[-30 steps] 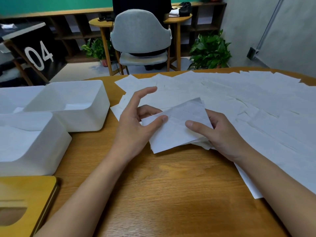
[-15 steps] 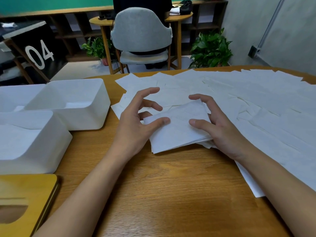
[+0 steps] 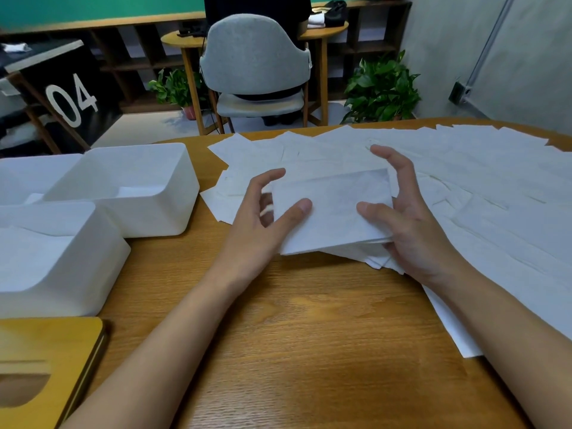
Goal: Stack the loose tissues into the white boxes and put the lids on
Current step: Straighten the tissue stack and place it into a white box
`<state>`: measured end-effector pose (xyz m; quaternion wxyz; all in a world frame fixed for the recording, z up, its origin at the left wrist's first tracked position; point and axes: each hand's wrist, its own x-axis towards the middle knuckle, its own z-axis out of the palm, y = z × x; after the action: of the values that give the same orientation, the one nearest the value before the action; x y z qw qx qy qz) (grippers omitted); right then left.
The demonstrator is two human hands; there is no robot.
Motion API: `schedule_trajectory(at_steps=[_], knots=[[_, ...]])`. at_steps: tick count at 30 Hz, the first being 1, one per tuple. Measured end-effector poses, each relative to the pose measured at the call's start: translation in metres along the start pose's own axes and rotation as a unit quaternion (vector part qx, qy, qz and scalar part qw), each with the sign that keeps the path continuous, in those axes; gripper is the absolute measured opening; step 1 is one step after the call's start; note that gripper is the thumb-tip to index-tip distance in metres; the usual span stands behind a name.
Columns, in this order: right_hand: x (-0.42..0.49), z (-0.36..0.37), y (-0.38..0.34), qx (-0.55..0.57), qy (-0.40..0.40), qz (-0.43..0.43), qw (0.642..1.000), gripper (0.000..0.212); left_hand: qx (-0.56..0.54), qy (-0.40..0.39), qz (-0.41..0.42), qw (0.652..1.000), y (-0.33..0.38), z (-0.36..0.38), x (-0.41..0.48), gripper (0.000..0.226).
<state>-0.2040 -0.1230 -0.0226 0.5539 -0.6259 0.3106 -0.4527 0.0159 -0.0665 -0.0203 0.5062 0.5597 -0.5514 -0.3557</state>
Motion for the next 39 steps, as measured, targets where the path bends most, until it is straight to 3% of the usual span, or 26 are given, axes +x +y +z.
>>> schedule_trajectory(at_steps=[2,6,13,18,22,26,29,39], knots=[[0.001,-0.001,-0.001,-0.012,0.003,-0.005,1.000,0.063,-0.028,-0.031,-0.016,0.999,0.000,0.002,-0.001,0.062],[0.000,-0.003,-0.003,-0.090,-0.032,-0.014,0.995,0.042,-0.050,-0.002,0.015,0.999,-0.006,0.004,0.000,0.072],[-0.003,-0.009,-0.011,-0.088,-0.086,0.000,0.992,0.039,0.008,0.006,0.049,0.999,-0.013,0.003,0.006,0.069],[0.001,-0.011,0.001,-0.128,-0.029,0.010,0.991,0.034,0.001,-0.028,0.064,0.998,-0.014,0.002,0.005,0.068],[0.007,-0.018,0.007,-0.139,0.064,-0.013,0.988,0.036,0.145,0.041,0.143,0.978,-0.022,0.002,0.007,0.046],[0.011,-0.024,0.012,-0.138,0.097,-0.005,0.986,0.037,0.250,-0.060,0.188,0.948,-0.030,-0.001,0.008,0.016],[0.010,-0.021,0.013,-0.150,0.093,0.000,0.984,0.038,0.275,-0.124,0.193,0.934,-0.038,0.002,0.009,0.019],[0.007,-0.017,0.011,-0.164,0.072,0.001,0.984,0.037,0.335,-0.112,0.250,0.902,-0.035,0.013,0.009,0.008]])
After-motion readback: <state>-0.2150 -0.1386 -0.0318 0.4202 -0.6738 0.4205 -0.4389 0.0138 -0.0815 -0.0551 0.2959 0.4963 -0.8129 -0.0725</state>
